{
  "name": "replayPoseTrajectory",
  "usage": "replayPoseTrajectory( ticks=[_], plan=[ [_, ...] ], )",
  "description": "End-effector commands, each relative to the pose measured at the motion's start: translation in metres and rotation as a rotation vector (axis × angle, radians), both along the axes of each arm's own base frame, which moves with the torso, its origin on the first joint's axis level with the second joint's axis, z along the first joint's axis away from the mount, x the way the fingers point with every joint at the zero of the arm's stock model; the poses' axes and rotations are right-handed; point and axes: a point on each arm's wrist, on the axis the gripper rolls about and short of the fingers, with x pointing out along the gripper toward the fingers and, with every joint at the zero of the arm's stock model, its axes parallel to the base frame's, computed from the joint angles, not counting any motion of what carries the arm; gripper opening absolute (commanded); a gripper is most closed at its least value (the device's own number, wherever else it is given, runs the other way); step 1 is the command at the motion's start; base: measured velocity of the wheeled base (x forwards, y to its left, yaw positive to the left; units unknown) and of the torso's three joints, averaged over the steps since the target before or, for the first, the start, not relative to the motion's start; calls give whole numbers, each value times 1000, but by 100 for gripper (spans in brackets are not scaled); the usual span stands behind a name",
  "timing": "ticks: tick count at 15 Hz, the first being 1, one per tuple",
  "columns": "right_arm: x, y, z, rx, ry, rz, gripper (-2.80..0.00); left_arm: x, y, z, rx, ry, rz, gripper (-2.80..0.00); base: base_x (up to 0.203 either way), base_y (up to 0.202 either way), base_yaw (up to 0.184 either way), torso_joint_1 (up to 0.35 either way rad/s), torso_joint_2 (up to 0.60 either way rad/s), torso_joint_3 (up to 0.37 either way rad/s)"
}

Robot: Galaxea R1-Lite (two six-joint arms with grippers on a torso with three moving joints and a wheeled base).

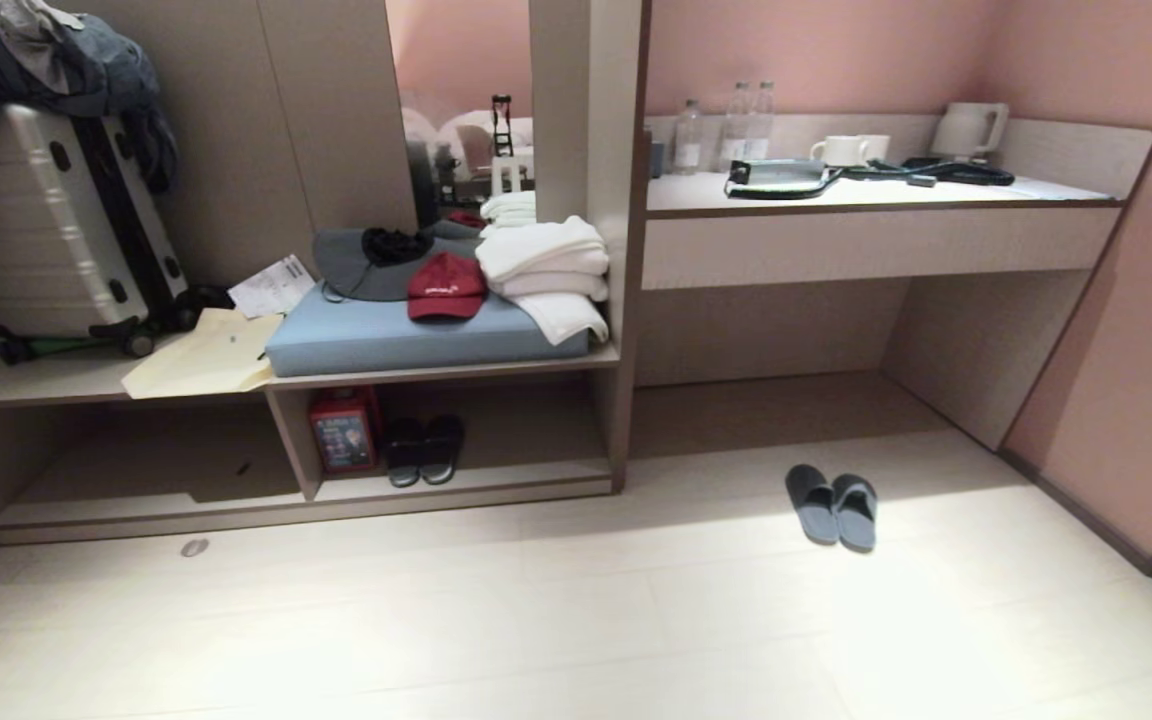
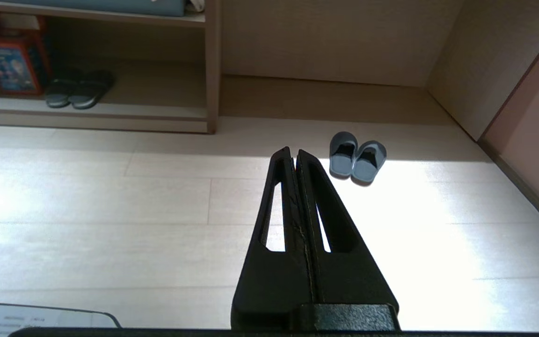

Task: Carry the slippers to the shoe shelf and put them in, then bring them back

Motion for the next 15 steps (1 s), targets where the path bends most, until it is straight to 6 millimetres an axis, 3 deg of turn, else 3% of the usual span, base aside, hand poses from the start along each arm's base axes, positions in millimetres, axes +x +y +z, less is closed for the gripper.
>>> replayPoseTrajectory(
  ticks=[1, 15],
  plan=[
    [0, 0, 0, -1, 0, 1, -280, 0, 0, 0, 0, 2, 0, -280, -194, 0, 3, 2, 0, 2],
    [0, 0, 0, -1, 0, 1, -280, 0, 0, 0, 0, 2, 0, -280, -195, 0, 1, 2, 2, 3]
  ],
)
